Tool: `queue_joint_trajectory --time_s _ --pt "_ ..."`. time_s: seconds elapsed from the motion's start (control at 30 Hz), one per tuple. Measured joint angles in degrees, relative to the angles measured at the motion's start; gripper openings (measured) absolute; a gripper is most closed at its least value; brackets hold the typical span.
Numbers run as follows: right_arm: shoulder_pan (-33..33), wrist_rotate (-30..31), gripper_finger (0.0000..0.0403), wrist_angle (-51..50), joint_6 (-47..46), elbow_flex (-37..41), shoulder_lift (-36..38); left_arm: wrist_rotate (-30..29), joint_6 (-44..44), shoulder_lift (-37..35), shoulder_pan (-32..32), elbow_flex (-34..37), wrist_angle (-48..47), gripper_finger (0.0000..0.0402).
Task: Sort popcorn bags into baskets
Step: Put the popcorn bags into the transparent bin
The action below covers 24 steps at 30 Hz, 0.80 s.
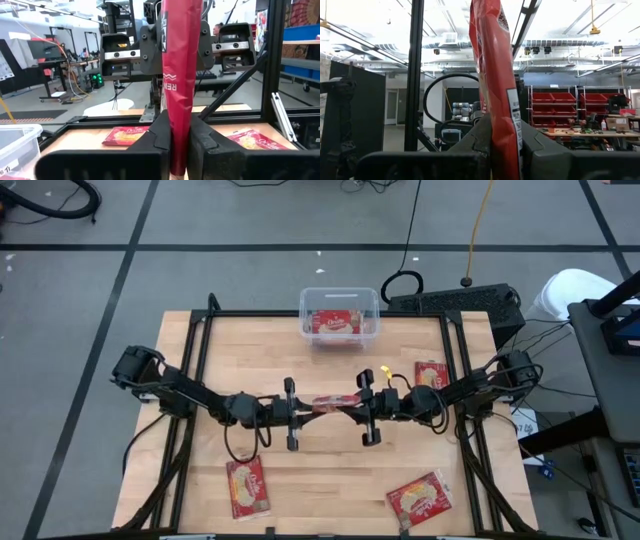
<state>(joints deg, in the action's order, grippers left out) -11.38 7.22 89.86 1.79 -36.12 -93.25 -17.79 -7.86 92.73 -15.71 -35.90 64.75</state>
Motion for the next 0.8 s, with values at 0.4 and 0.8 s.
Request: queue_joint_trajectory --time_s 0.4,0.8 --pt "0.0 6.7 0.0069 -1.2 5.5 0.0 0.2 -3.3 1.5 -8.7 0.7 0.0 -14.3 0.0025" --pt "0.2 27.2 0.0145 -14.1 10.8 6.0 4.6 -2.6 5.4 -29.3 14.0 -5.4 -52.9 0.0023"
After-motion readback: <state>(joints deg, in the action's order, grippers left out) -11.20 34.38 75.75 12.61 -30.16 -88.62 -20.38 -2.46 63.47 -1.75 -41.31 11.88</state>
